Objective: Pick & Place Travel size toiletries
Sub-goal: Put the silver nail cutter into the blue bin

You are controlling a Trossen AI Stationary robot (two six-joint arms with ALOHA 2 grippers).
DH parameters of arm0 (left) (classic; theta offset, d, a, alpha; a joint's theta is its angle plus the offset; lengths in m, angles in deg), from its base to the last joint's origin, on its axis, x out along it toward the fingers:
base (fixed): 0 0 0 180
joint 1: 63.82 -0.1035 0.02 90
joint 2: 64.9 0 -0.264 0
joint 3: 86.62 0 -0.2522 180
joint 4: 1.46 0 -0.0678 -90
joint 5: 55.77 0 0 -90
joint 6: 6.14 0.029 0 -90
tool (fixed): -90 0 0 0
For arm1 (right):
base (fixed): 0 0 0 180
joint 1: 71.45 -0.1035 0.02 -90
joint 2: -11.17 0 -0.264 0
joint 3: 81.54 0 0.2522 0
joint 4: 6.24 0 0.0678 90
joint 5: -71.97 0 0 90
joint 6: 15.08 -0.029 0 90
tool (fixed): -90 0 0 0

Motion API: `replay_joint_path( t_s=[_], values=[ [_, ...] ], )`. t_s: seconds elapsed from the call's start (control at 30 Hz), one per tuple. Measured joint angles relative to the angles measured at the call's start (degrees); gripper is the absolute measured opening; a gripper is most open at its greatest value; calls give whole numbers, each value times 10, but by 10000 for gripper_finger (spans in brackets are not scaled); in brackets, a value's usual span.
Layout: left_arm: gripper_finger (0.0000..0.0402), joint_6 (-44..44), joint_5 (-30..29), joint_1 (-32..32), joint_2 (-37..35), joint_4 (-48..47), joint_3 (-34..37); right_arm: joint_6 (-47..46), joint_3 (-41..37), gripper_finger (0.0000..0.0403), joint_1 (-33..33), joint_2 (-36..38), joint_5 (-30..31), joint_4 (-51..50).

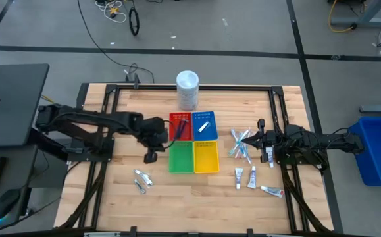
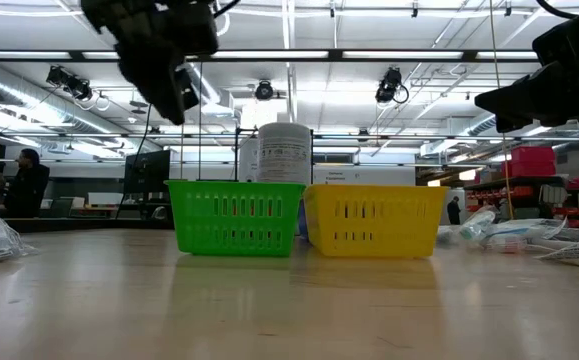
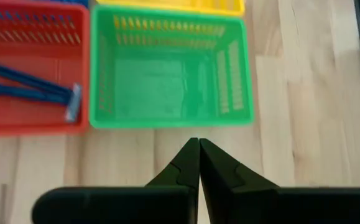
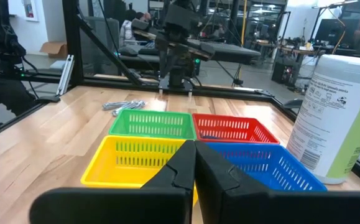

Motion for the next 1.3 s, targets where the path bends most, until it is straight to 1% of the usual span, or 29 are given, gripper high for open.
replay_joint_path(
  t_s=[0.2, 0.4, 0.5, 0.63, 0.83, 1.07, 1.3],
  values=[
    [6, 3, 0, 27, -32, -15, 33, 0, 0, 13, 0, 0, 0, 0],
    [13, 37, 0, 55, -34, -83, 34, 0, 0, 13, 0, 0, 0, 0],
    [15, 54, -15, 72, -34, -124, 34, 0, 0, 14, 0, 0, 0, 0],
    [7, 60, -26, 91, -34, -148, 34, 0, 0, 13, 0, 0, 0, 0],
    [12, 50, -28, 118, -35, -145, 39, 0, 0, 13, 0, 0, 0, 0],
    [5, 21, -27, 148, -39, -121, 103, 0, 0, 13, 0, 0, 0, 0],
    [14, -6, -27, 184, -45, -109, 142, 0, 0, 13, 0, 0, 0, 0]
  ],
)
